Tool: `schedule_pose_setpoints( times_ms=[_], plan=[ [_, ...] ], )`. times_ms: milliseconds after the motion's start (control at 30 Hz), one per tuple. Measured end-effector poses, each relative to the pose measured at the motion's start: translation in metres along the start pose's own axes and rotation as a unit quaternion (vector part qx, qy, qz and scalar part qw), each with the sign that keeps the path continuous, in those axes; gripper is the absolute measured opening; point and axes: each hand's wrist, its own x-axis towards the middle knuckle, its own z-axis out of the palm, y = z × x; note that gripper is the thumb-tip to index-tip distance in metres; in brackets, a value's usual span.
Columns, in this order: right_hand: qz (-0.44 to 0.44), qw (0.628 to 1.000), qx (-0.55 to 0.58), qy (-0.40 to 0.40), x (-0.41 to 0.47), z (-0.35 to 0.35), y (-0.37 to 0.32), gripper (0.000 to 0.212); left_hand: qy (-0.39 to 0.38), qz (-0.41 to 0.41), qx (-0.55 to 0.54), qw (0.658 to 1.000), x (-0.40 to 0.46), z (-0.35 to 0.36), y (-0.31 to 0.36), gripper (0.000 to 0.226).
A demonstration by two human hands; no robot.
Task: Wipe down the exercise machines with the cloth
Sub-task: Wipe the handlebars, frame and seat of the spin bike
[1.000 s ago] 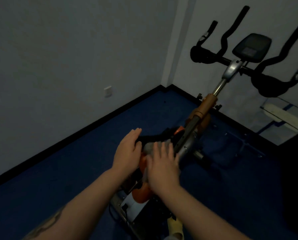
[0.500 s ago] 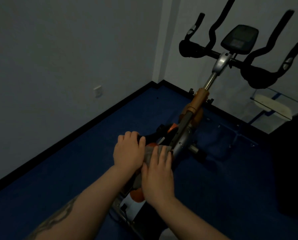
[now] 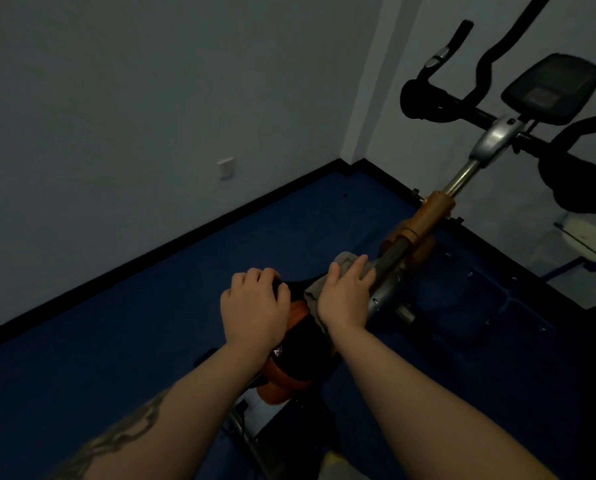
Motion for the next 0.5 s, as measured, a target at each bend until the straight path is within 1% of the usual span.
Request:
schedule_pose_setpoints(
  times_ms=[67, 100, 133, 167, 200, 233, 300, 333, 367, 400, 467, 500],
  plan=[
    [-0.055, 0.998, -0.034, 0.01, 0.023, -0.009, 0.006, 0.059, 0.013, -0.01, -0.011, 1.0, 0.0, 0.001, 0.001, 0.029],
    [-0.088, 0.993, -0.076, 0.012, 0.032, -0.014, 0.007, 0.056, 0.022, -0.018, -0.024, 0.999, 0.0, 0.001, 0.001, 0.027],
    [-0.117, 0.984, -0.136, 0.015, 0.038, -0.019, 0.003, 0.058, 0.035, -0.031, -0.045, 0.998, -0.001, 0.0, 0.001, 0.026],
    [-0.151, 0.966, -0.21, 0.009, 0.042, -0.023, -0.005, 0.06, 0.052, -0.047, -0.07, 0.995, -0.003, -0.001, 0.002, 0.025],
    [-0.198, 0.94, -0.277, -0.011, 0.042, -0.024, -0.015, 0.056, 0.071, -0.064, -0.096, 0.991, -0.003, -0.002, 0.003, 0.024],
    [-0.26, 0.912, -0.314, -0.042, 0.035, -0.021, -0.024, 0.046, 0.086, -0.08, -0.114, 0.987, -0.004, -0.003, 0.004, 0.022],
    [-0.387, 0.869, -0.286, -0.114, 0.009, -0.009, -0.032, 0.032, 0.101, -0.099, -0.118, 0.983, -0.005, -0.004, 0.006, 0.021],
    [-0.415, 0.865, -0.243, -0.143, -0.002, -0.009, -0.03, 0.026, 0.109, -0.106, -0.115, 0.982, -0.008, -0.003, 0.006, 0.02],
    [-0.425, 0.869, -0.193, -0.162, -0.002, -0.015, -0.027, 0.023, 0.117, -0.116, -0.111, 0.98, -0.009, -0.003, 0.007, 0.021],
    [-0.432, 0.869, -0.166, -0.177, 0.008, -0.02, -0.022, 0.025, 0.12, -0.131, -0.107, 0.978, -0.011, -0.002, 0.007, 0.021],
    [-0.444, 0.853, -0.181, -0.206, 0.036, -0.029, -0.011, 0.029, 0.115, -0.172, -0.103, 0.973, -0.016, -0.001, 0.009, 0.024],
    [-0.445, 0.849, -0.207, -0.194, 0.05, -0.031, -0.012, 0.033, 0.11, -0.189, -0.104, 0.97, -0.019, 0.0, 0.011, 0.027]
  ],
)
